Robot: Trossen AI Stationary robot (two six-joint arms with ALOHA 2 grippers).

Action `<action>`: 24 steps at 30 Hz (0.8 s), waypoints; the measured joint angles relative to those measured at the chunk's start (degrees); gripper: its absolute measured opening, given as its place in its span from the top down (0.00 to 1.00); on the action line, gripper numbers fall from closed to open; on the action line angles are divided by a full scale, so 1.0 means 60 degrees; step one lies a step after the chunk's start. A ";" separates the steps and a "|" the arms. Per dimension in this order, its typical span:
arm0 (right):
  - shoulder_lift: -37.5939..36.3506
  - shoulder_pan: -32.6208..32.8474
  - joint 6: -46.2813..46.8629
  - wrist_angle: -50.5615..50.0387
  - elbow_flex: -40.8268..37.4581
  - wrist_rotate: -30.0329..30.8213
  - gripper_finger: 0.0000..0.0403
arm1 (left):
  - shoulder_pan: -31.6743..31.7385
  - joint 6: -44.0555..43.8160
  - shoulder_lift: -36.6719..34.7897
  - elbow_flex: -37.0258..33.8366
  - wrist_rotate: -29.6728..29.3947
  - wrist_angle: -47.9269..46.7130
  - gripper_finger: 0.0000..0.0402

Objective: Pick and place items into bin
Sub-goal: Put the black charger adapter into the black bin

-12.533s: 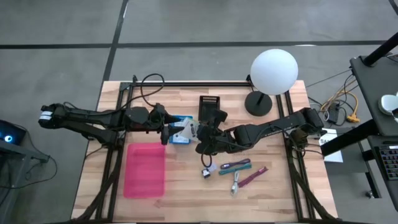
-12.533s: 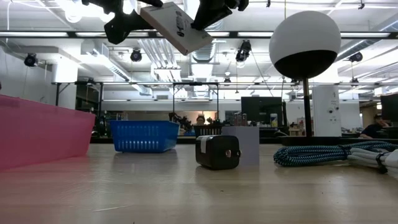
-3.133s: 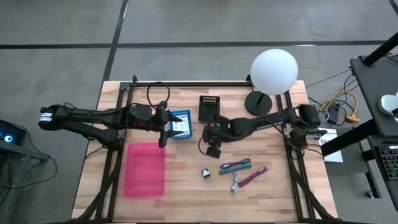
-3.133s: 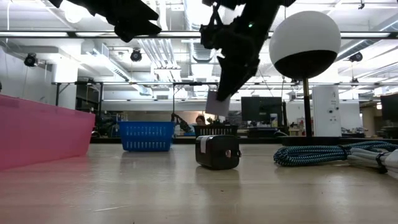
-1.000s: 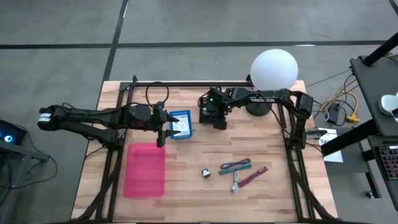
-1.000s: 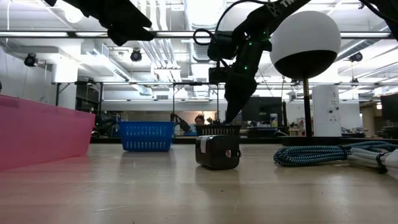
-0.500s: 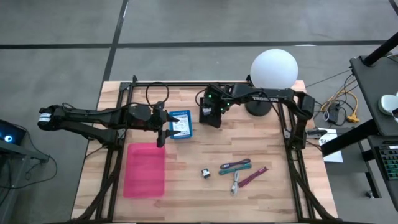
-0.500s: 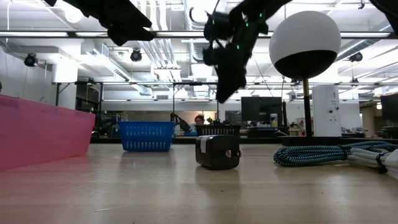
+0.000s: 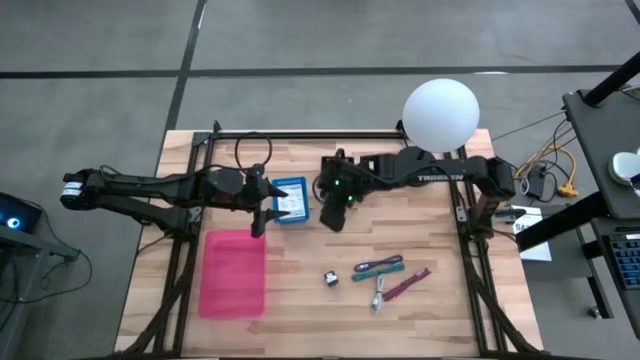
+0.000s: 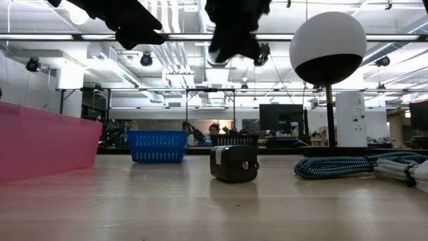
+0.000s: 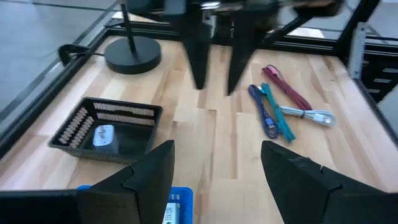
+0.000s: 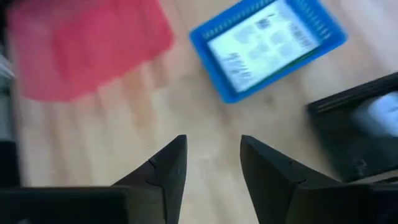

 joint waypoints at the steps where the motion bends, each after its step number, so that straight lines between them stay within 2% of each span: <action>1: 0.0000 0.0181 0.0573 0.0032 0.0063 0.0046 0.66 | -0.0004 0.0000 0.0000 0.0003 0.0058 -0.0001 0.44; 11: 0.0013 0.1690 0.5585 -0.0050 0.0352 0.0632 0.65 | -0.0004 0.0003 -0.0004 0.0002 0.0152 0.0002 0.44; 16: 0.0026 0.2395 0.6061 -0.0054 0.0291 0.0688 0.59 | -0.0004 0.0025 -0.0187 0.0020 0.0481 0.0040 0.44; 24: 0.0251 0.3089 0.7451 0.0083 0.0169 0.1269 0.40 | -0.0004 0.0077 -0.0456 0.0013 0.0491 0.0020 0.44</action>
